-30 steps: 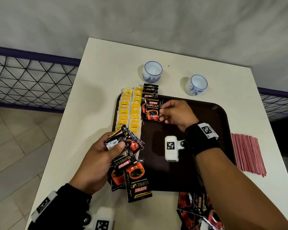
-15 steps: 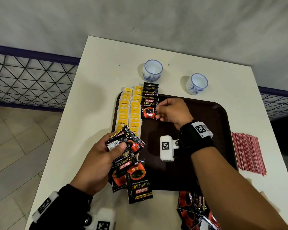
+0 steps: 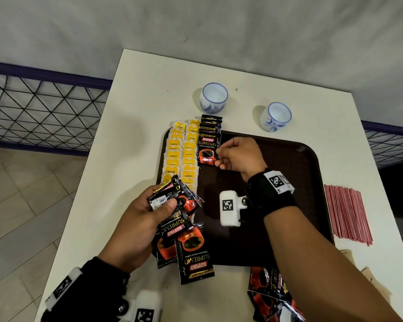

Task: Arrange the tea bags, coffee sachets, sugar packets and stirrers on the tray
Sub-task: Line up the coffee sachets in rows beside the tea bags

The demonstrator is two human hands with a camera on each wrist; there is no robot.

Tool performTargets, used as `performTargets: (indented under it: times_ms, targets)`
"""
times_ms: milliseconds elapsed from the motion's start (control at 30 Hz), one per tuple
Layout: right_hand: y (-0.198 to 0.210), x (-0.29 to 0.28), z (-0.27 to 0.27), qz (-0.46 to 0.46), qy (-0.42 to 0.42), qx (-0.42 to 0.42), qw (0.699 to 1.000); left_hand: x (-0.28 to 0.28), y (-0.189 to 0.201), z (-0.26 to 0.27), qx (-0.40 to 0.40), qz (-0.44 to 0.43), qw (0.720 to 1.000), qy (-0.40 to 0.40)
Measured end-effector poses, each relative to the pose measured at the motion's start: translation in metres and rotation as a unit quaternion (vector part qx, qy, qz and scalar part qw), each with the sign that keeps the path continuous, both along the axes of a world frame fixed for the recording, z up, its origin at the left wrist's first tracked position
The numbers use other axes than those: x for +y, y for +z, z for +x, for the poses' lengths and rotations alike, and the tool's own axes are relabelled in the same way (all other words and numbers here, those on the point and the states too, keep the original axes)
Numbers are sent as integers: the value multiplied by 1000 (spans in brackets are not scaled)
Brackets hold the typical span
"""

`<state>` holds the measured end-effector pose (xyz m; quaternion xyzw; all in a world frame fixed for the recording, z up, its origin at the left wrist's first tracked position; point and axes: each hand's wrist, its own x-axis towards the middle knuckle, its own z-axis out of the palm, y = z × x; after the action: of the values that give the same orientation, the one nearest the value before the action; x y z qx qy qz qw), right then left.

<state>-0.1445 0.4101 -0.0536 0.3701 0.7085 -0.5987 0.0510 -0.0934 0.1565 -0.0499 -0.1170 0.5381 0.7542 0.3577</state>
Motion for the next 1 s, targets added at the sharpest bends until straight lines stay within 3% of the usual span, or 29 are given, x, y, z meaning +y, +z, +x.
performTargets:
  times_ms: [400,633,733,1000]
  targets:
    - [19,-2,30,-9,-7,30,999,0,2,-5,18,-9,1000,3]
    - [49,-36,105,-119,133,-15,984,3,5,-12,19,-9,1000,21]
    - [51,-48,125,-123,193,-27,973,9,7,-11,20,-8,1000,15]
    - [46,-64,138,-140,196,-47,970,19,11,-8,44,-23,998,28]
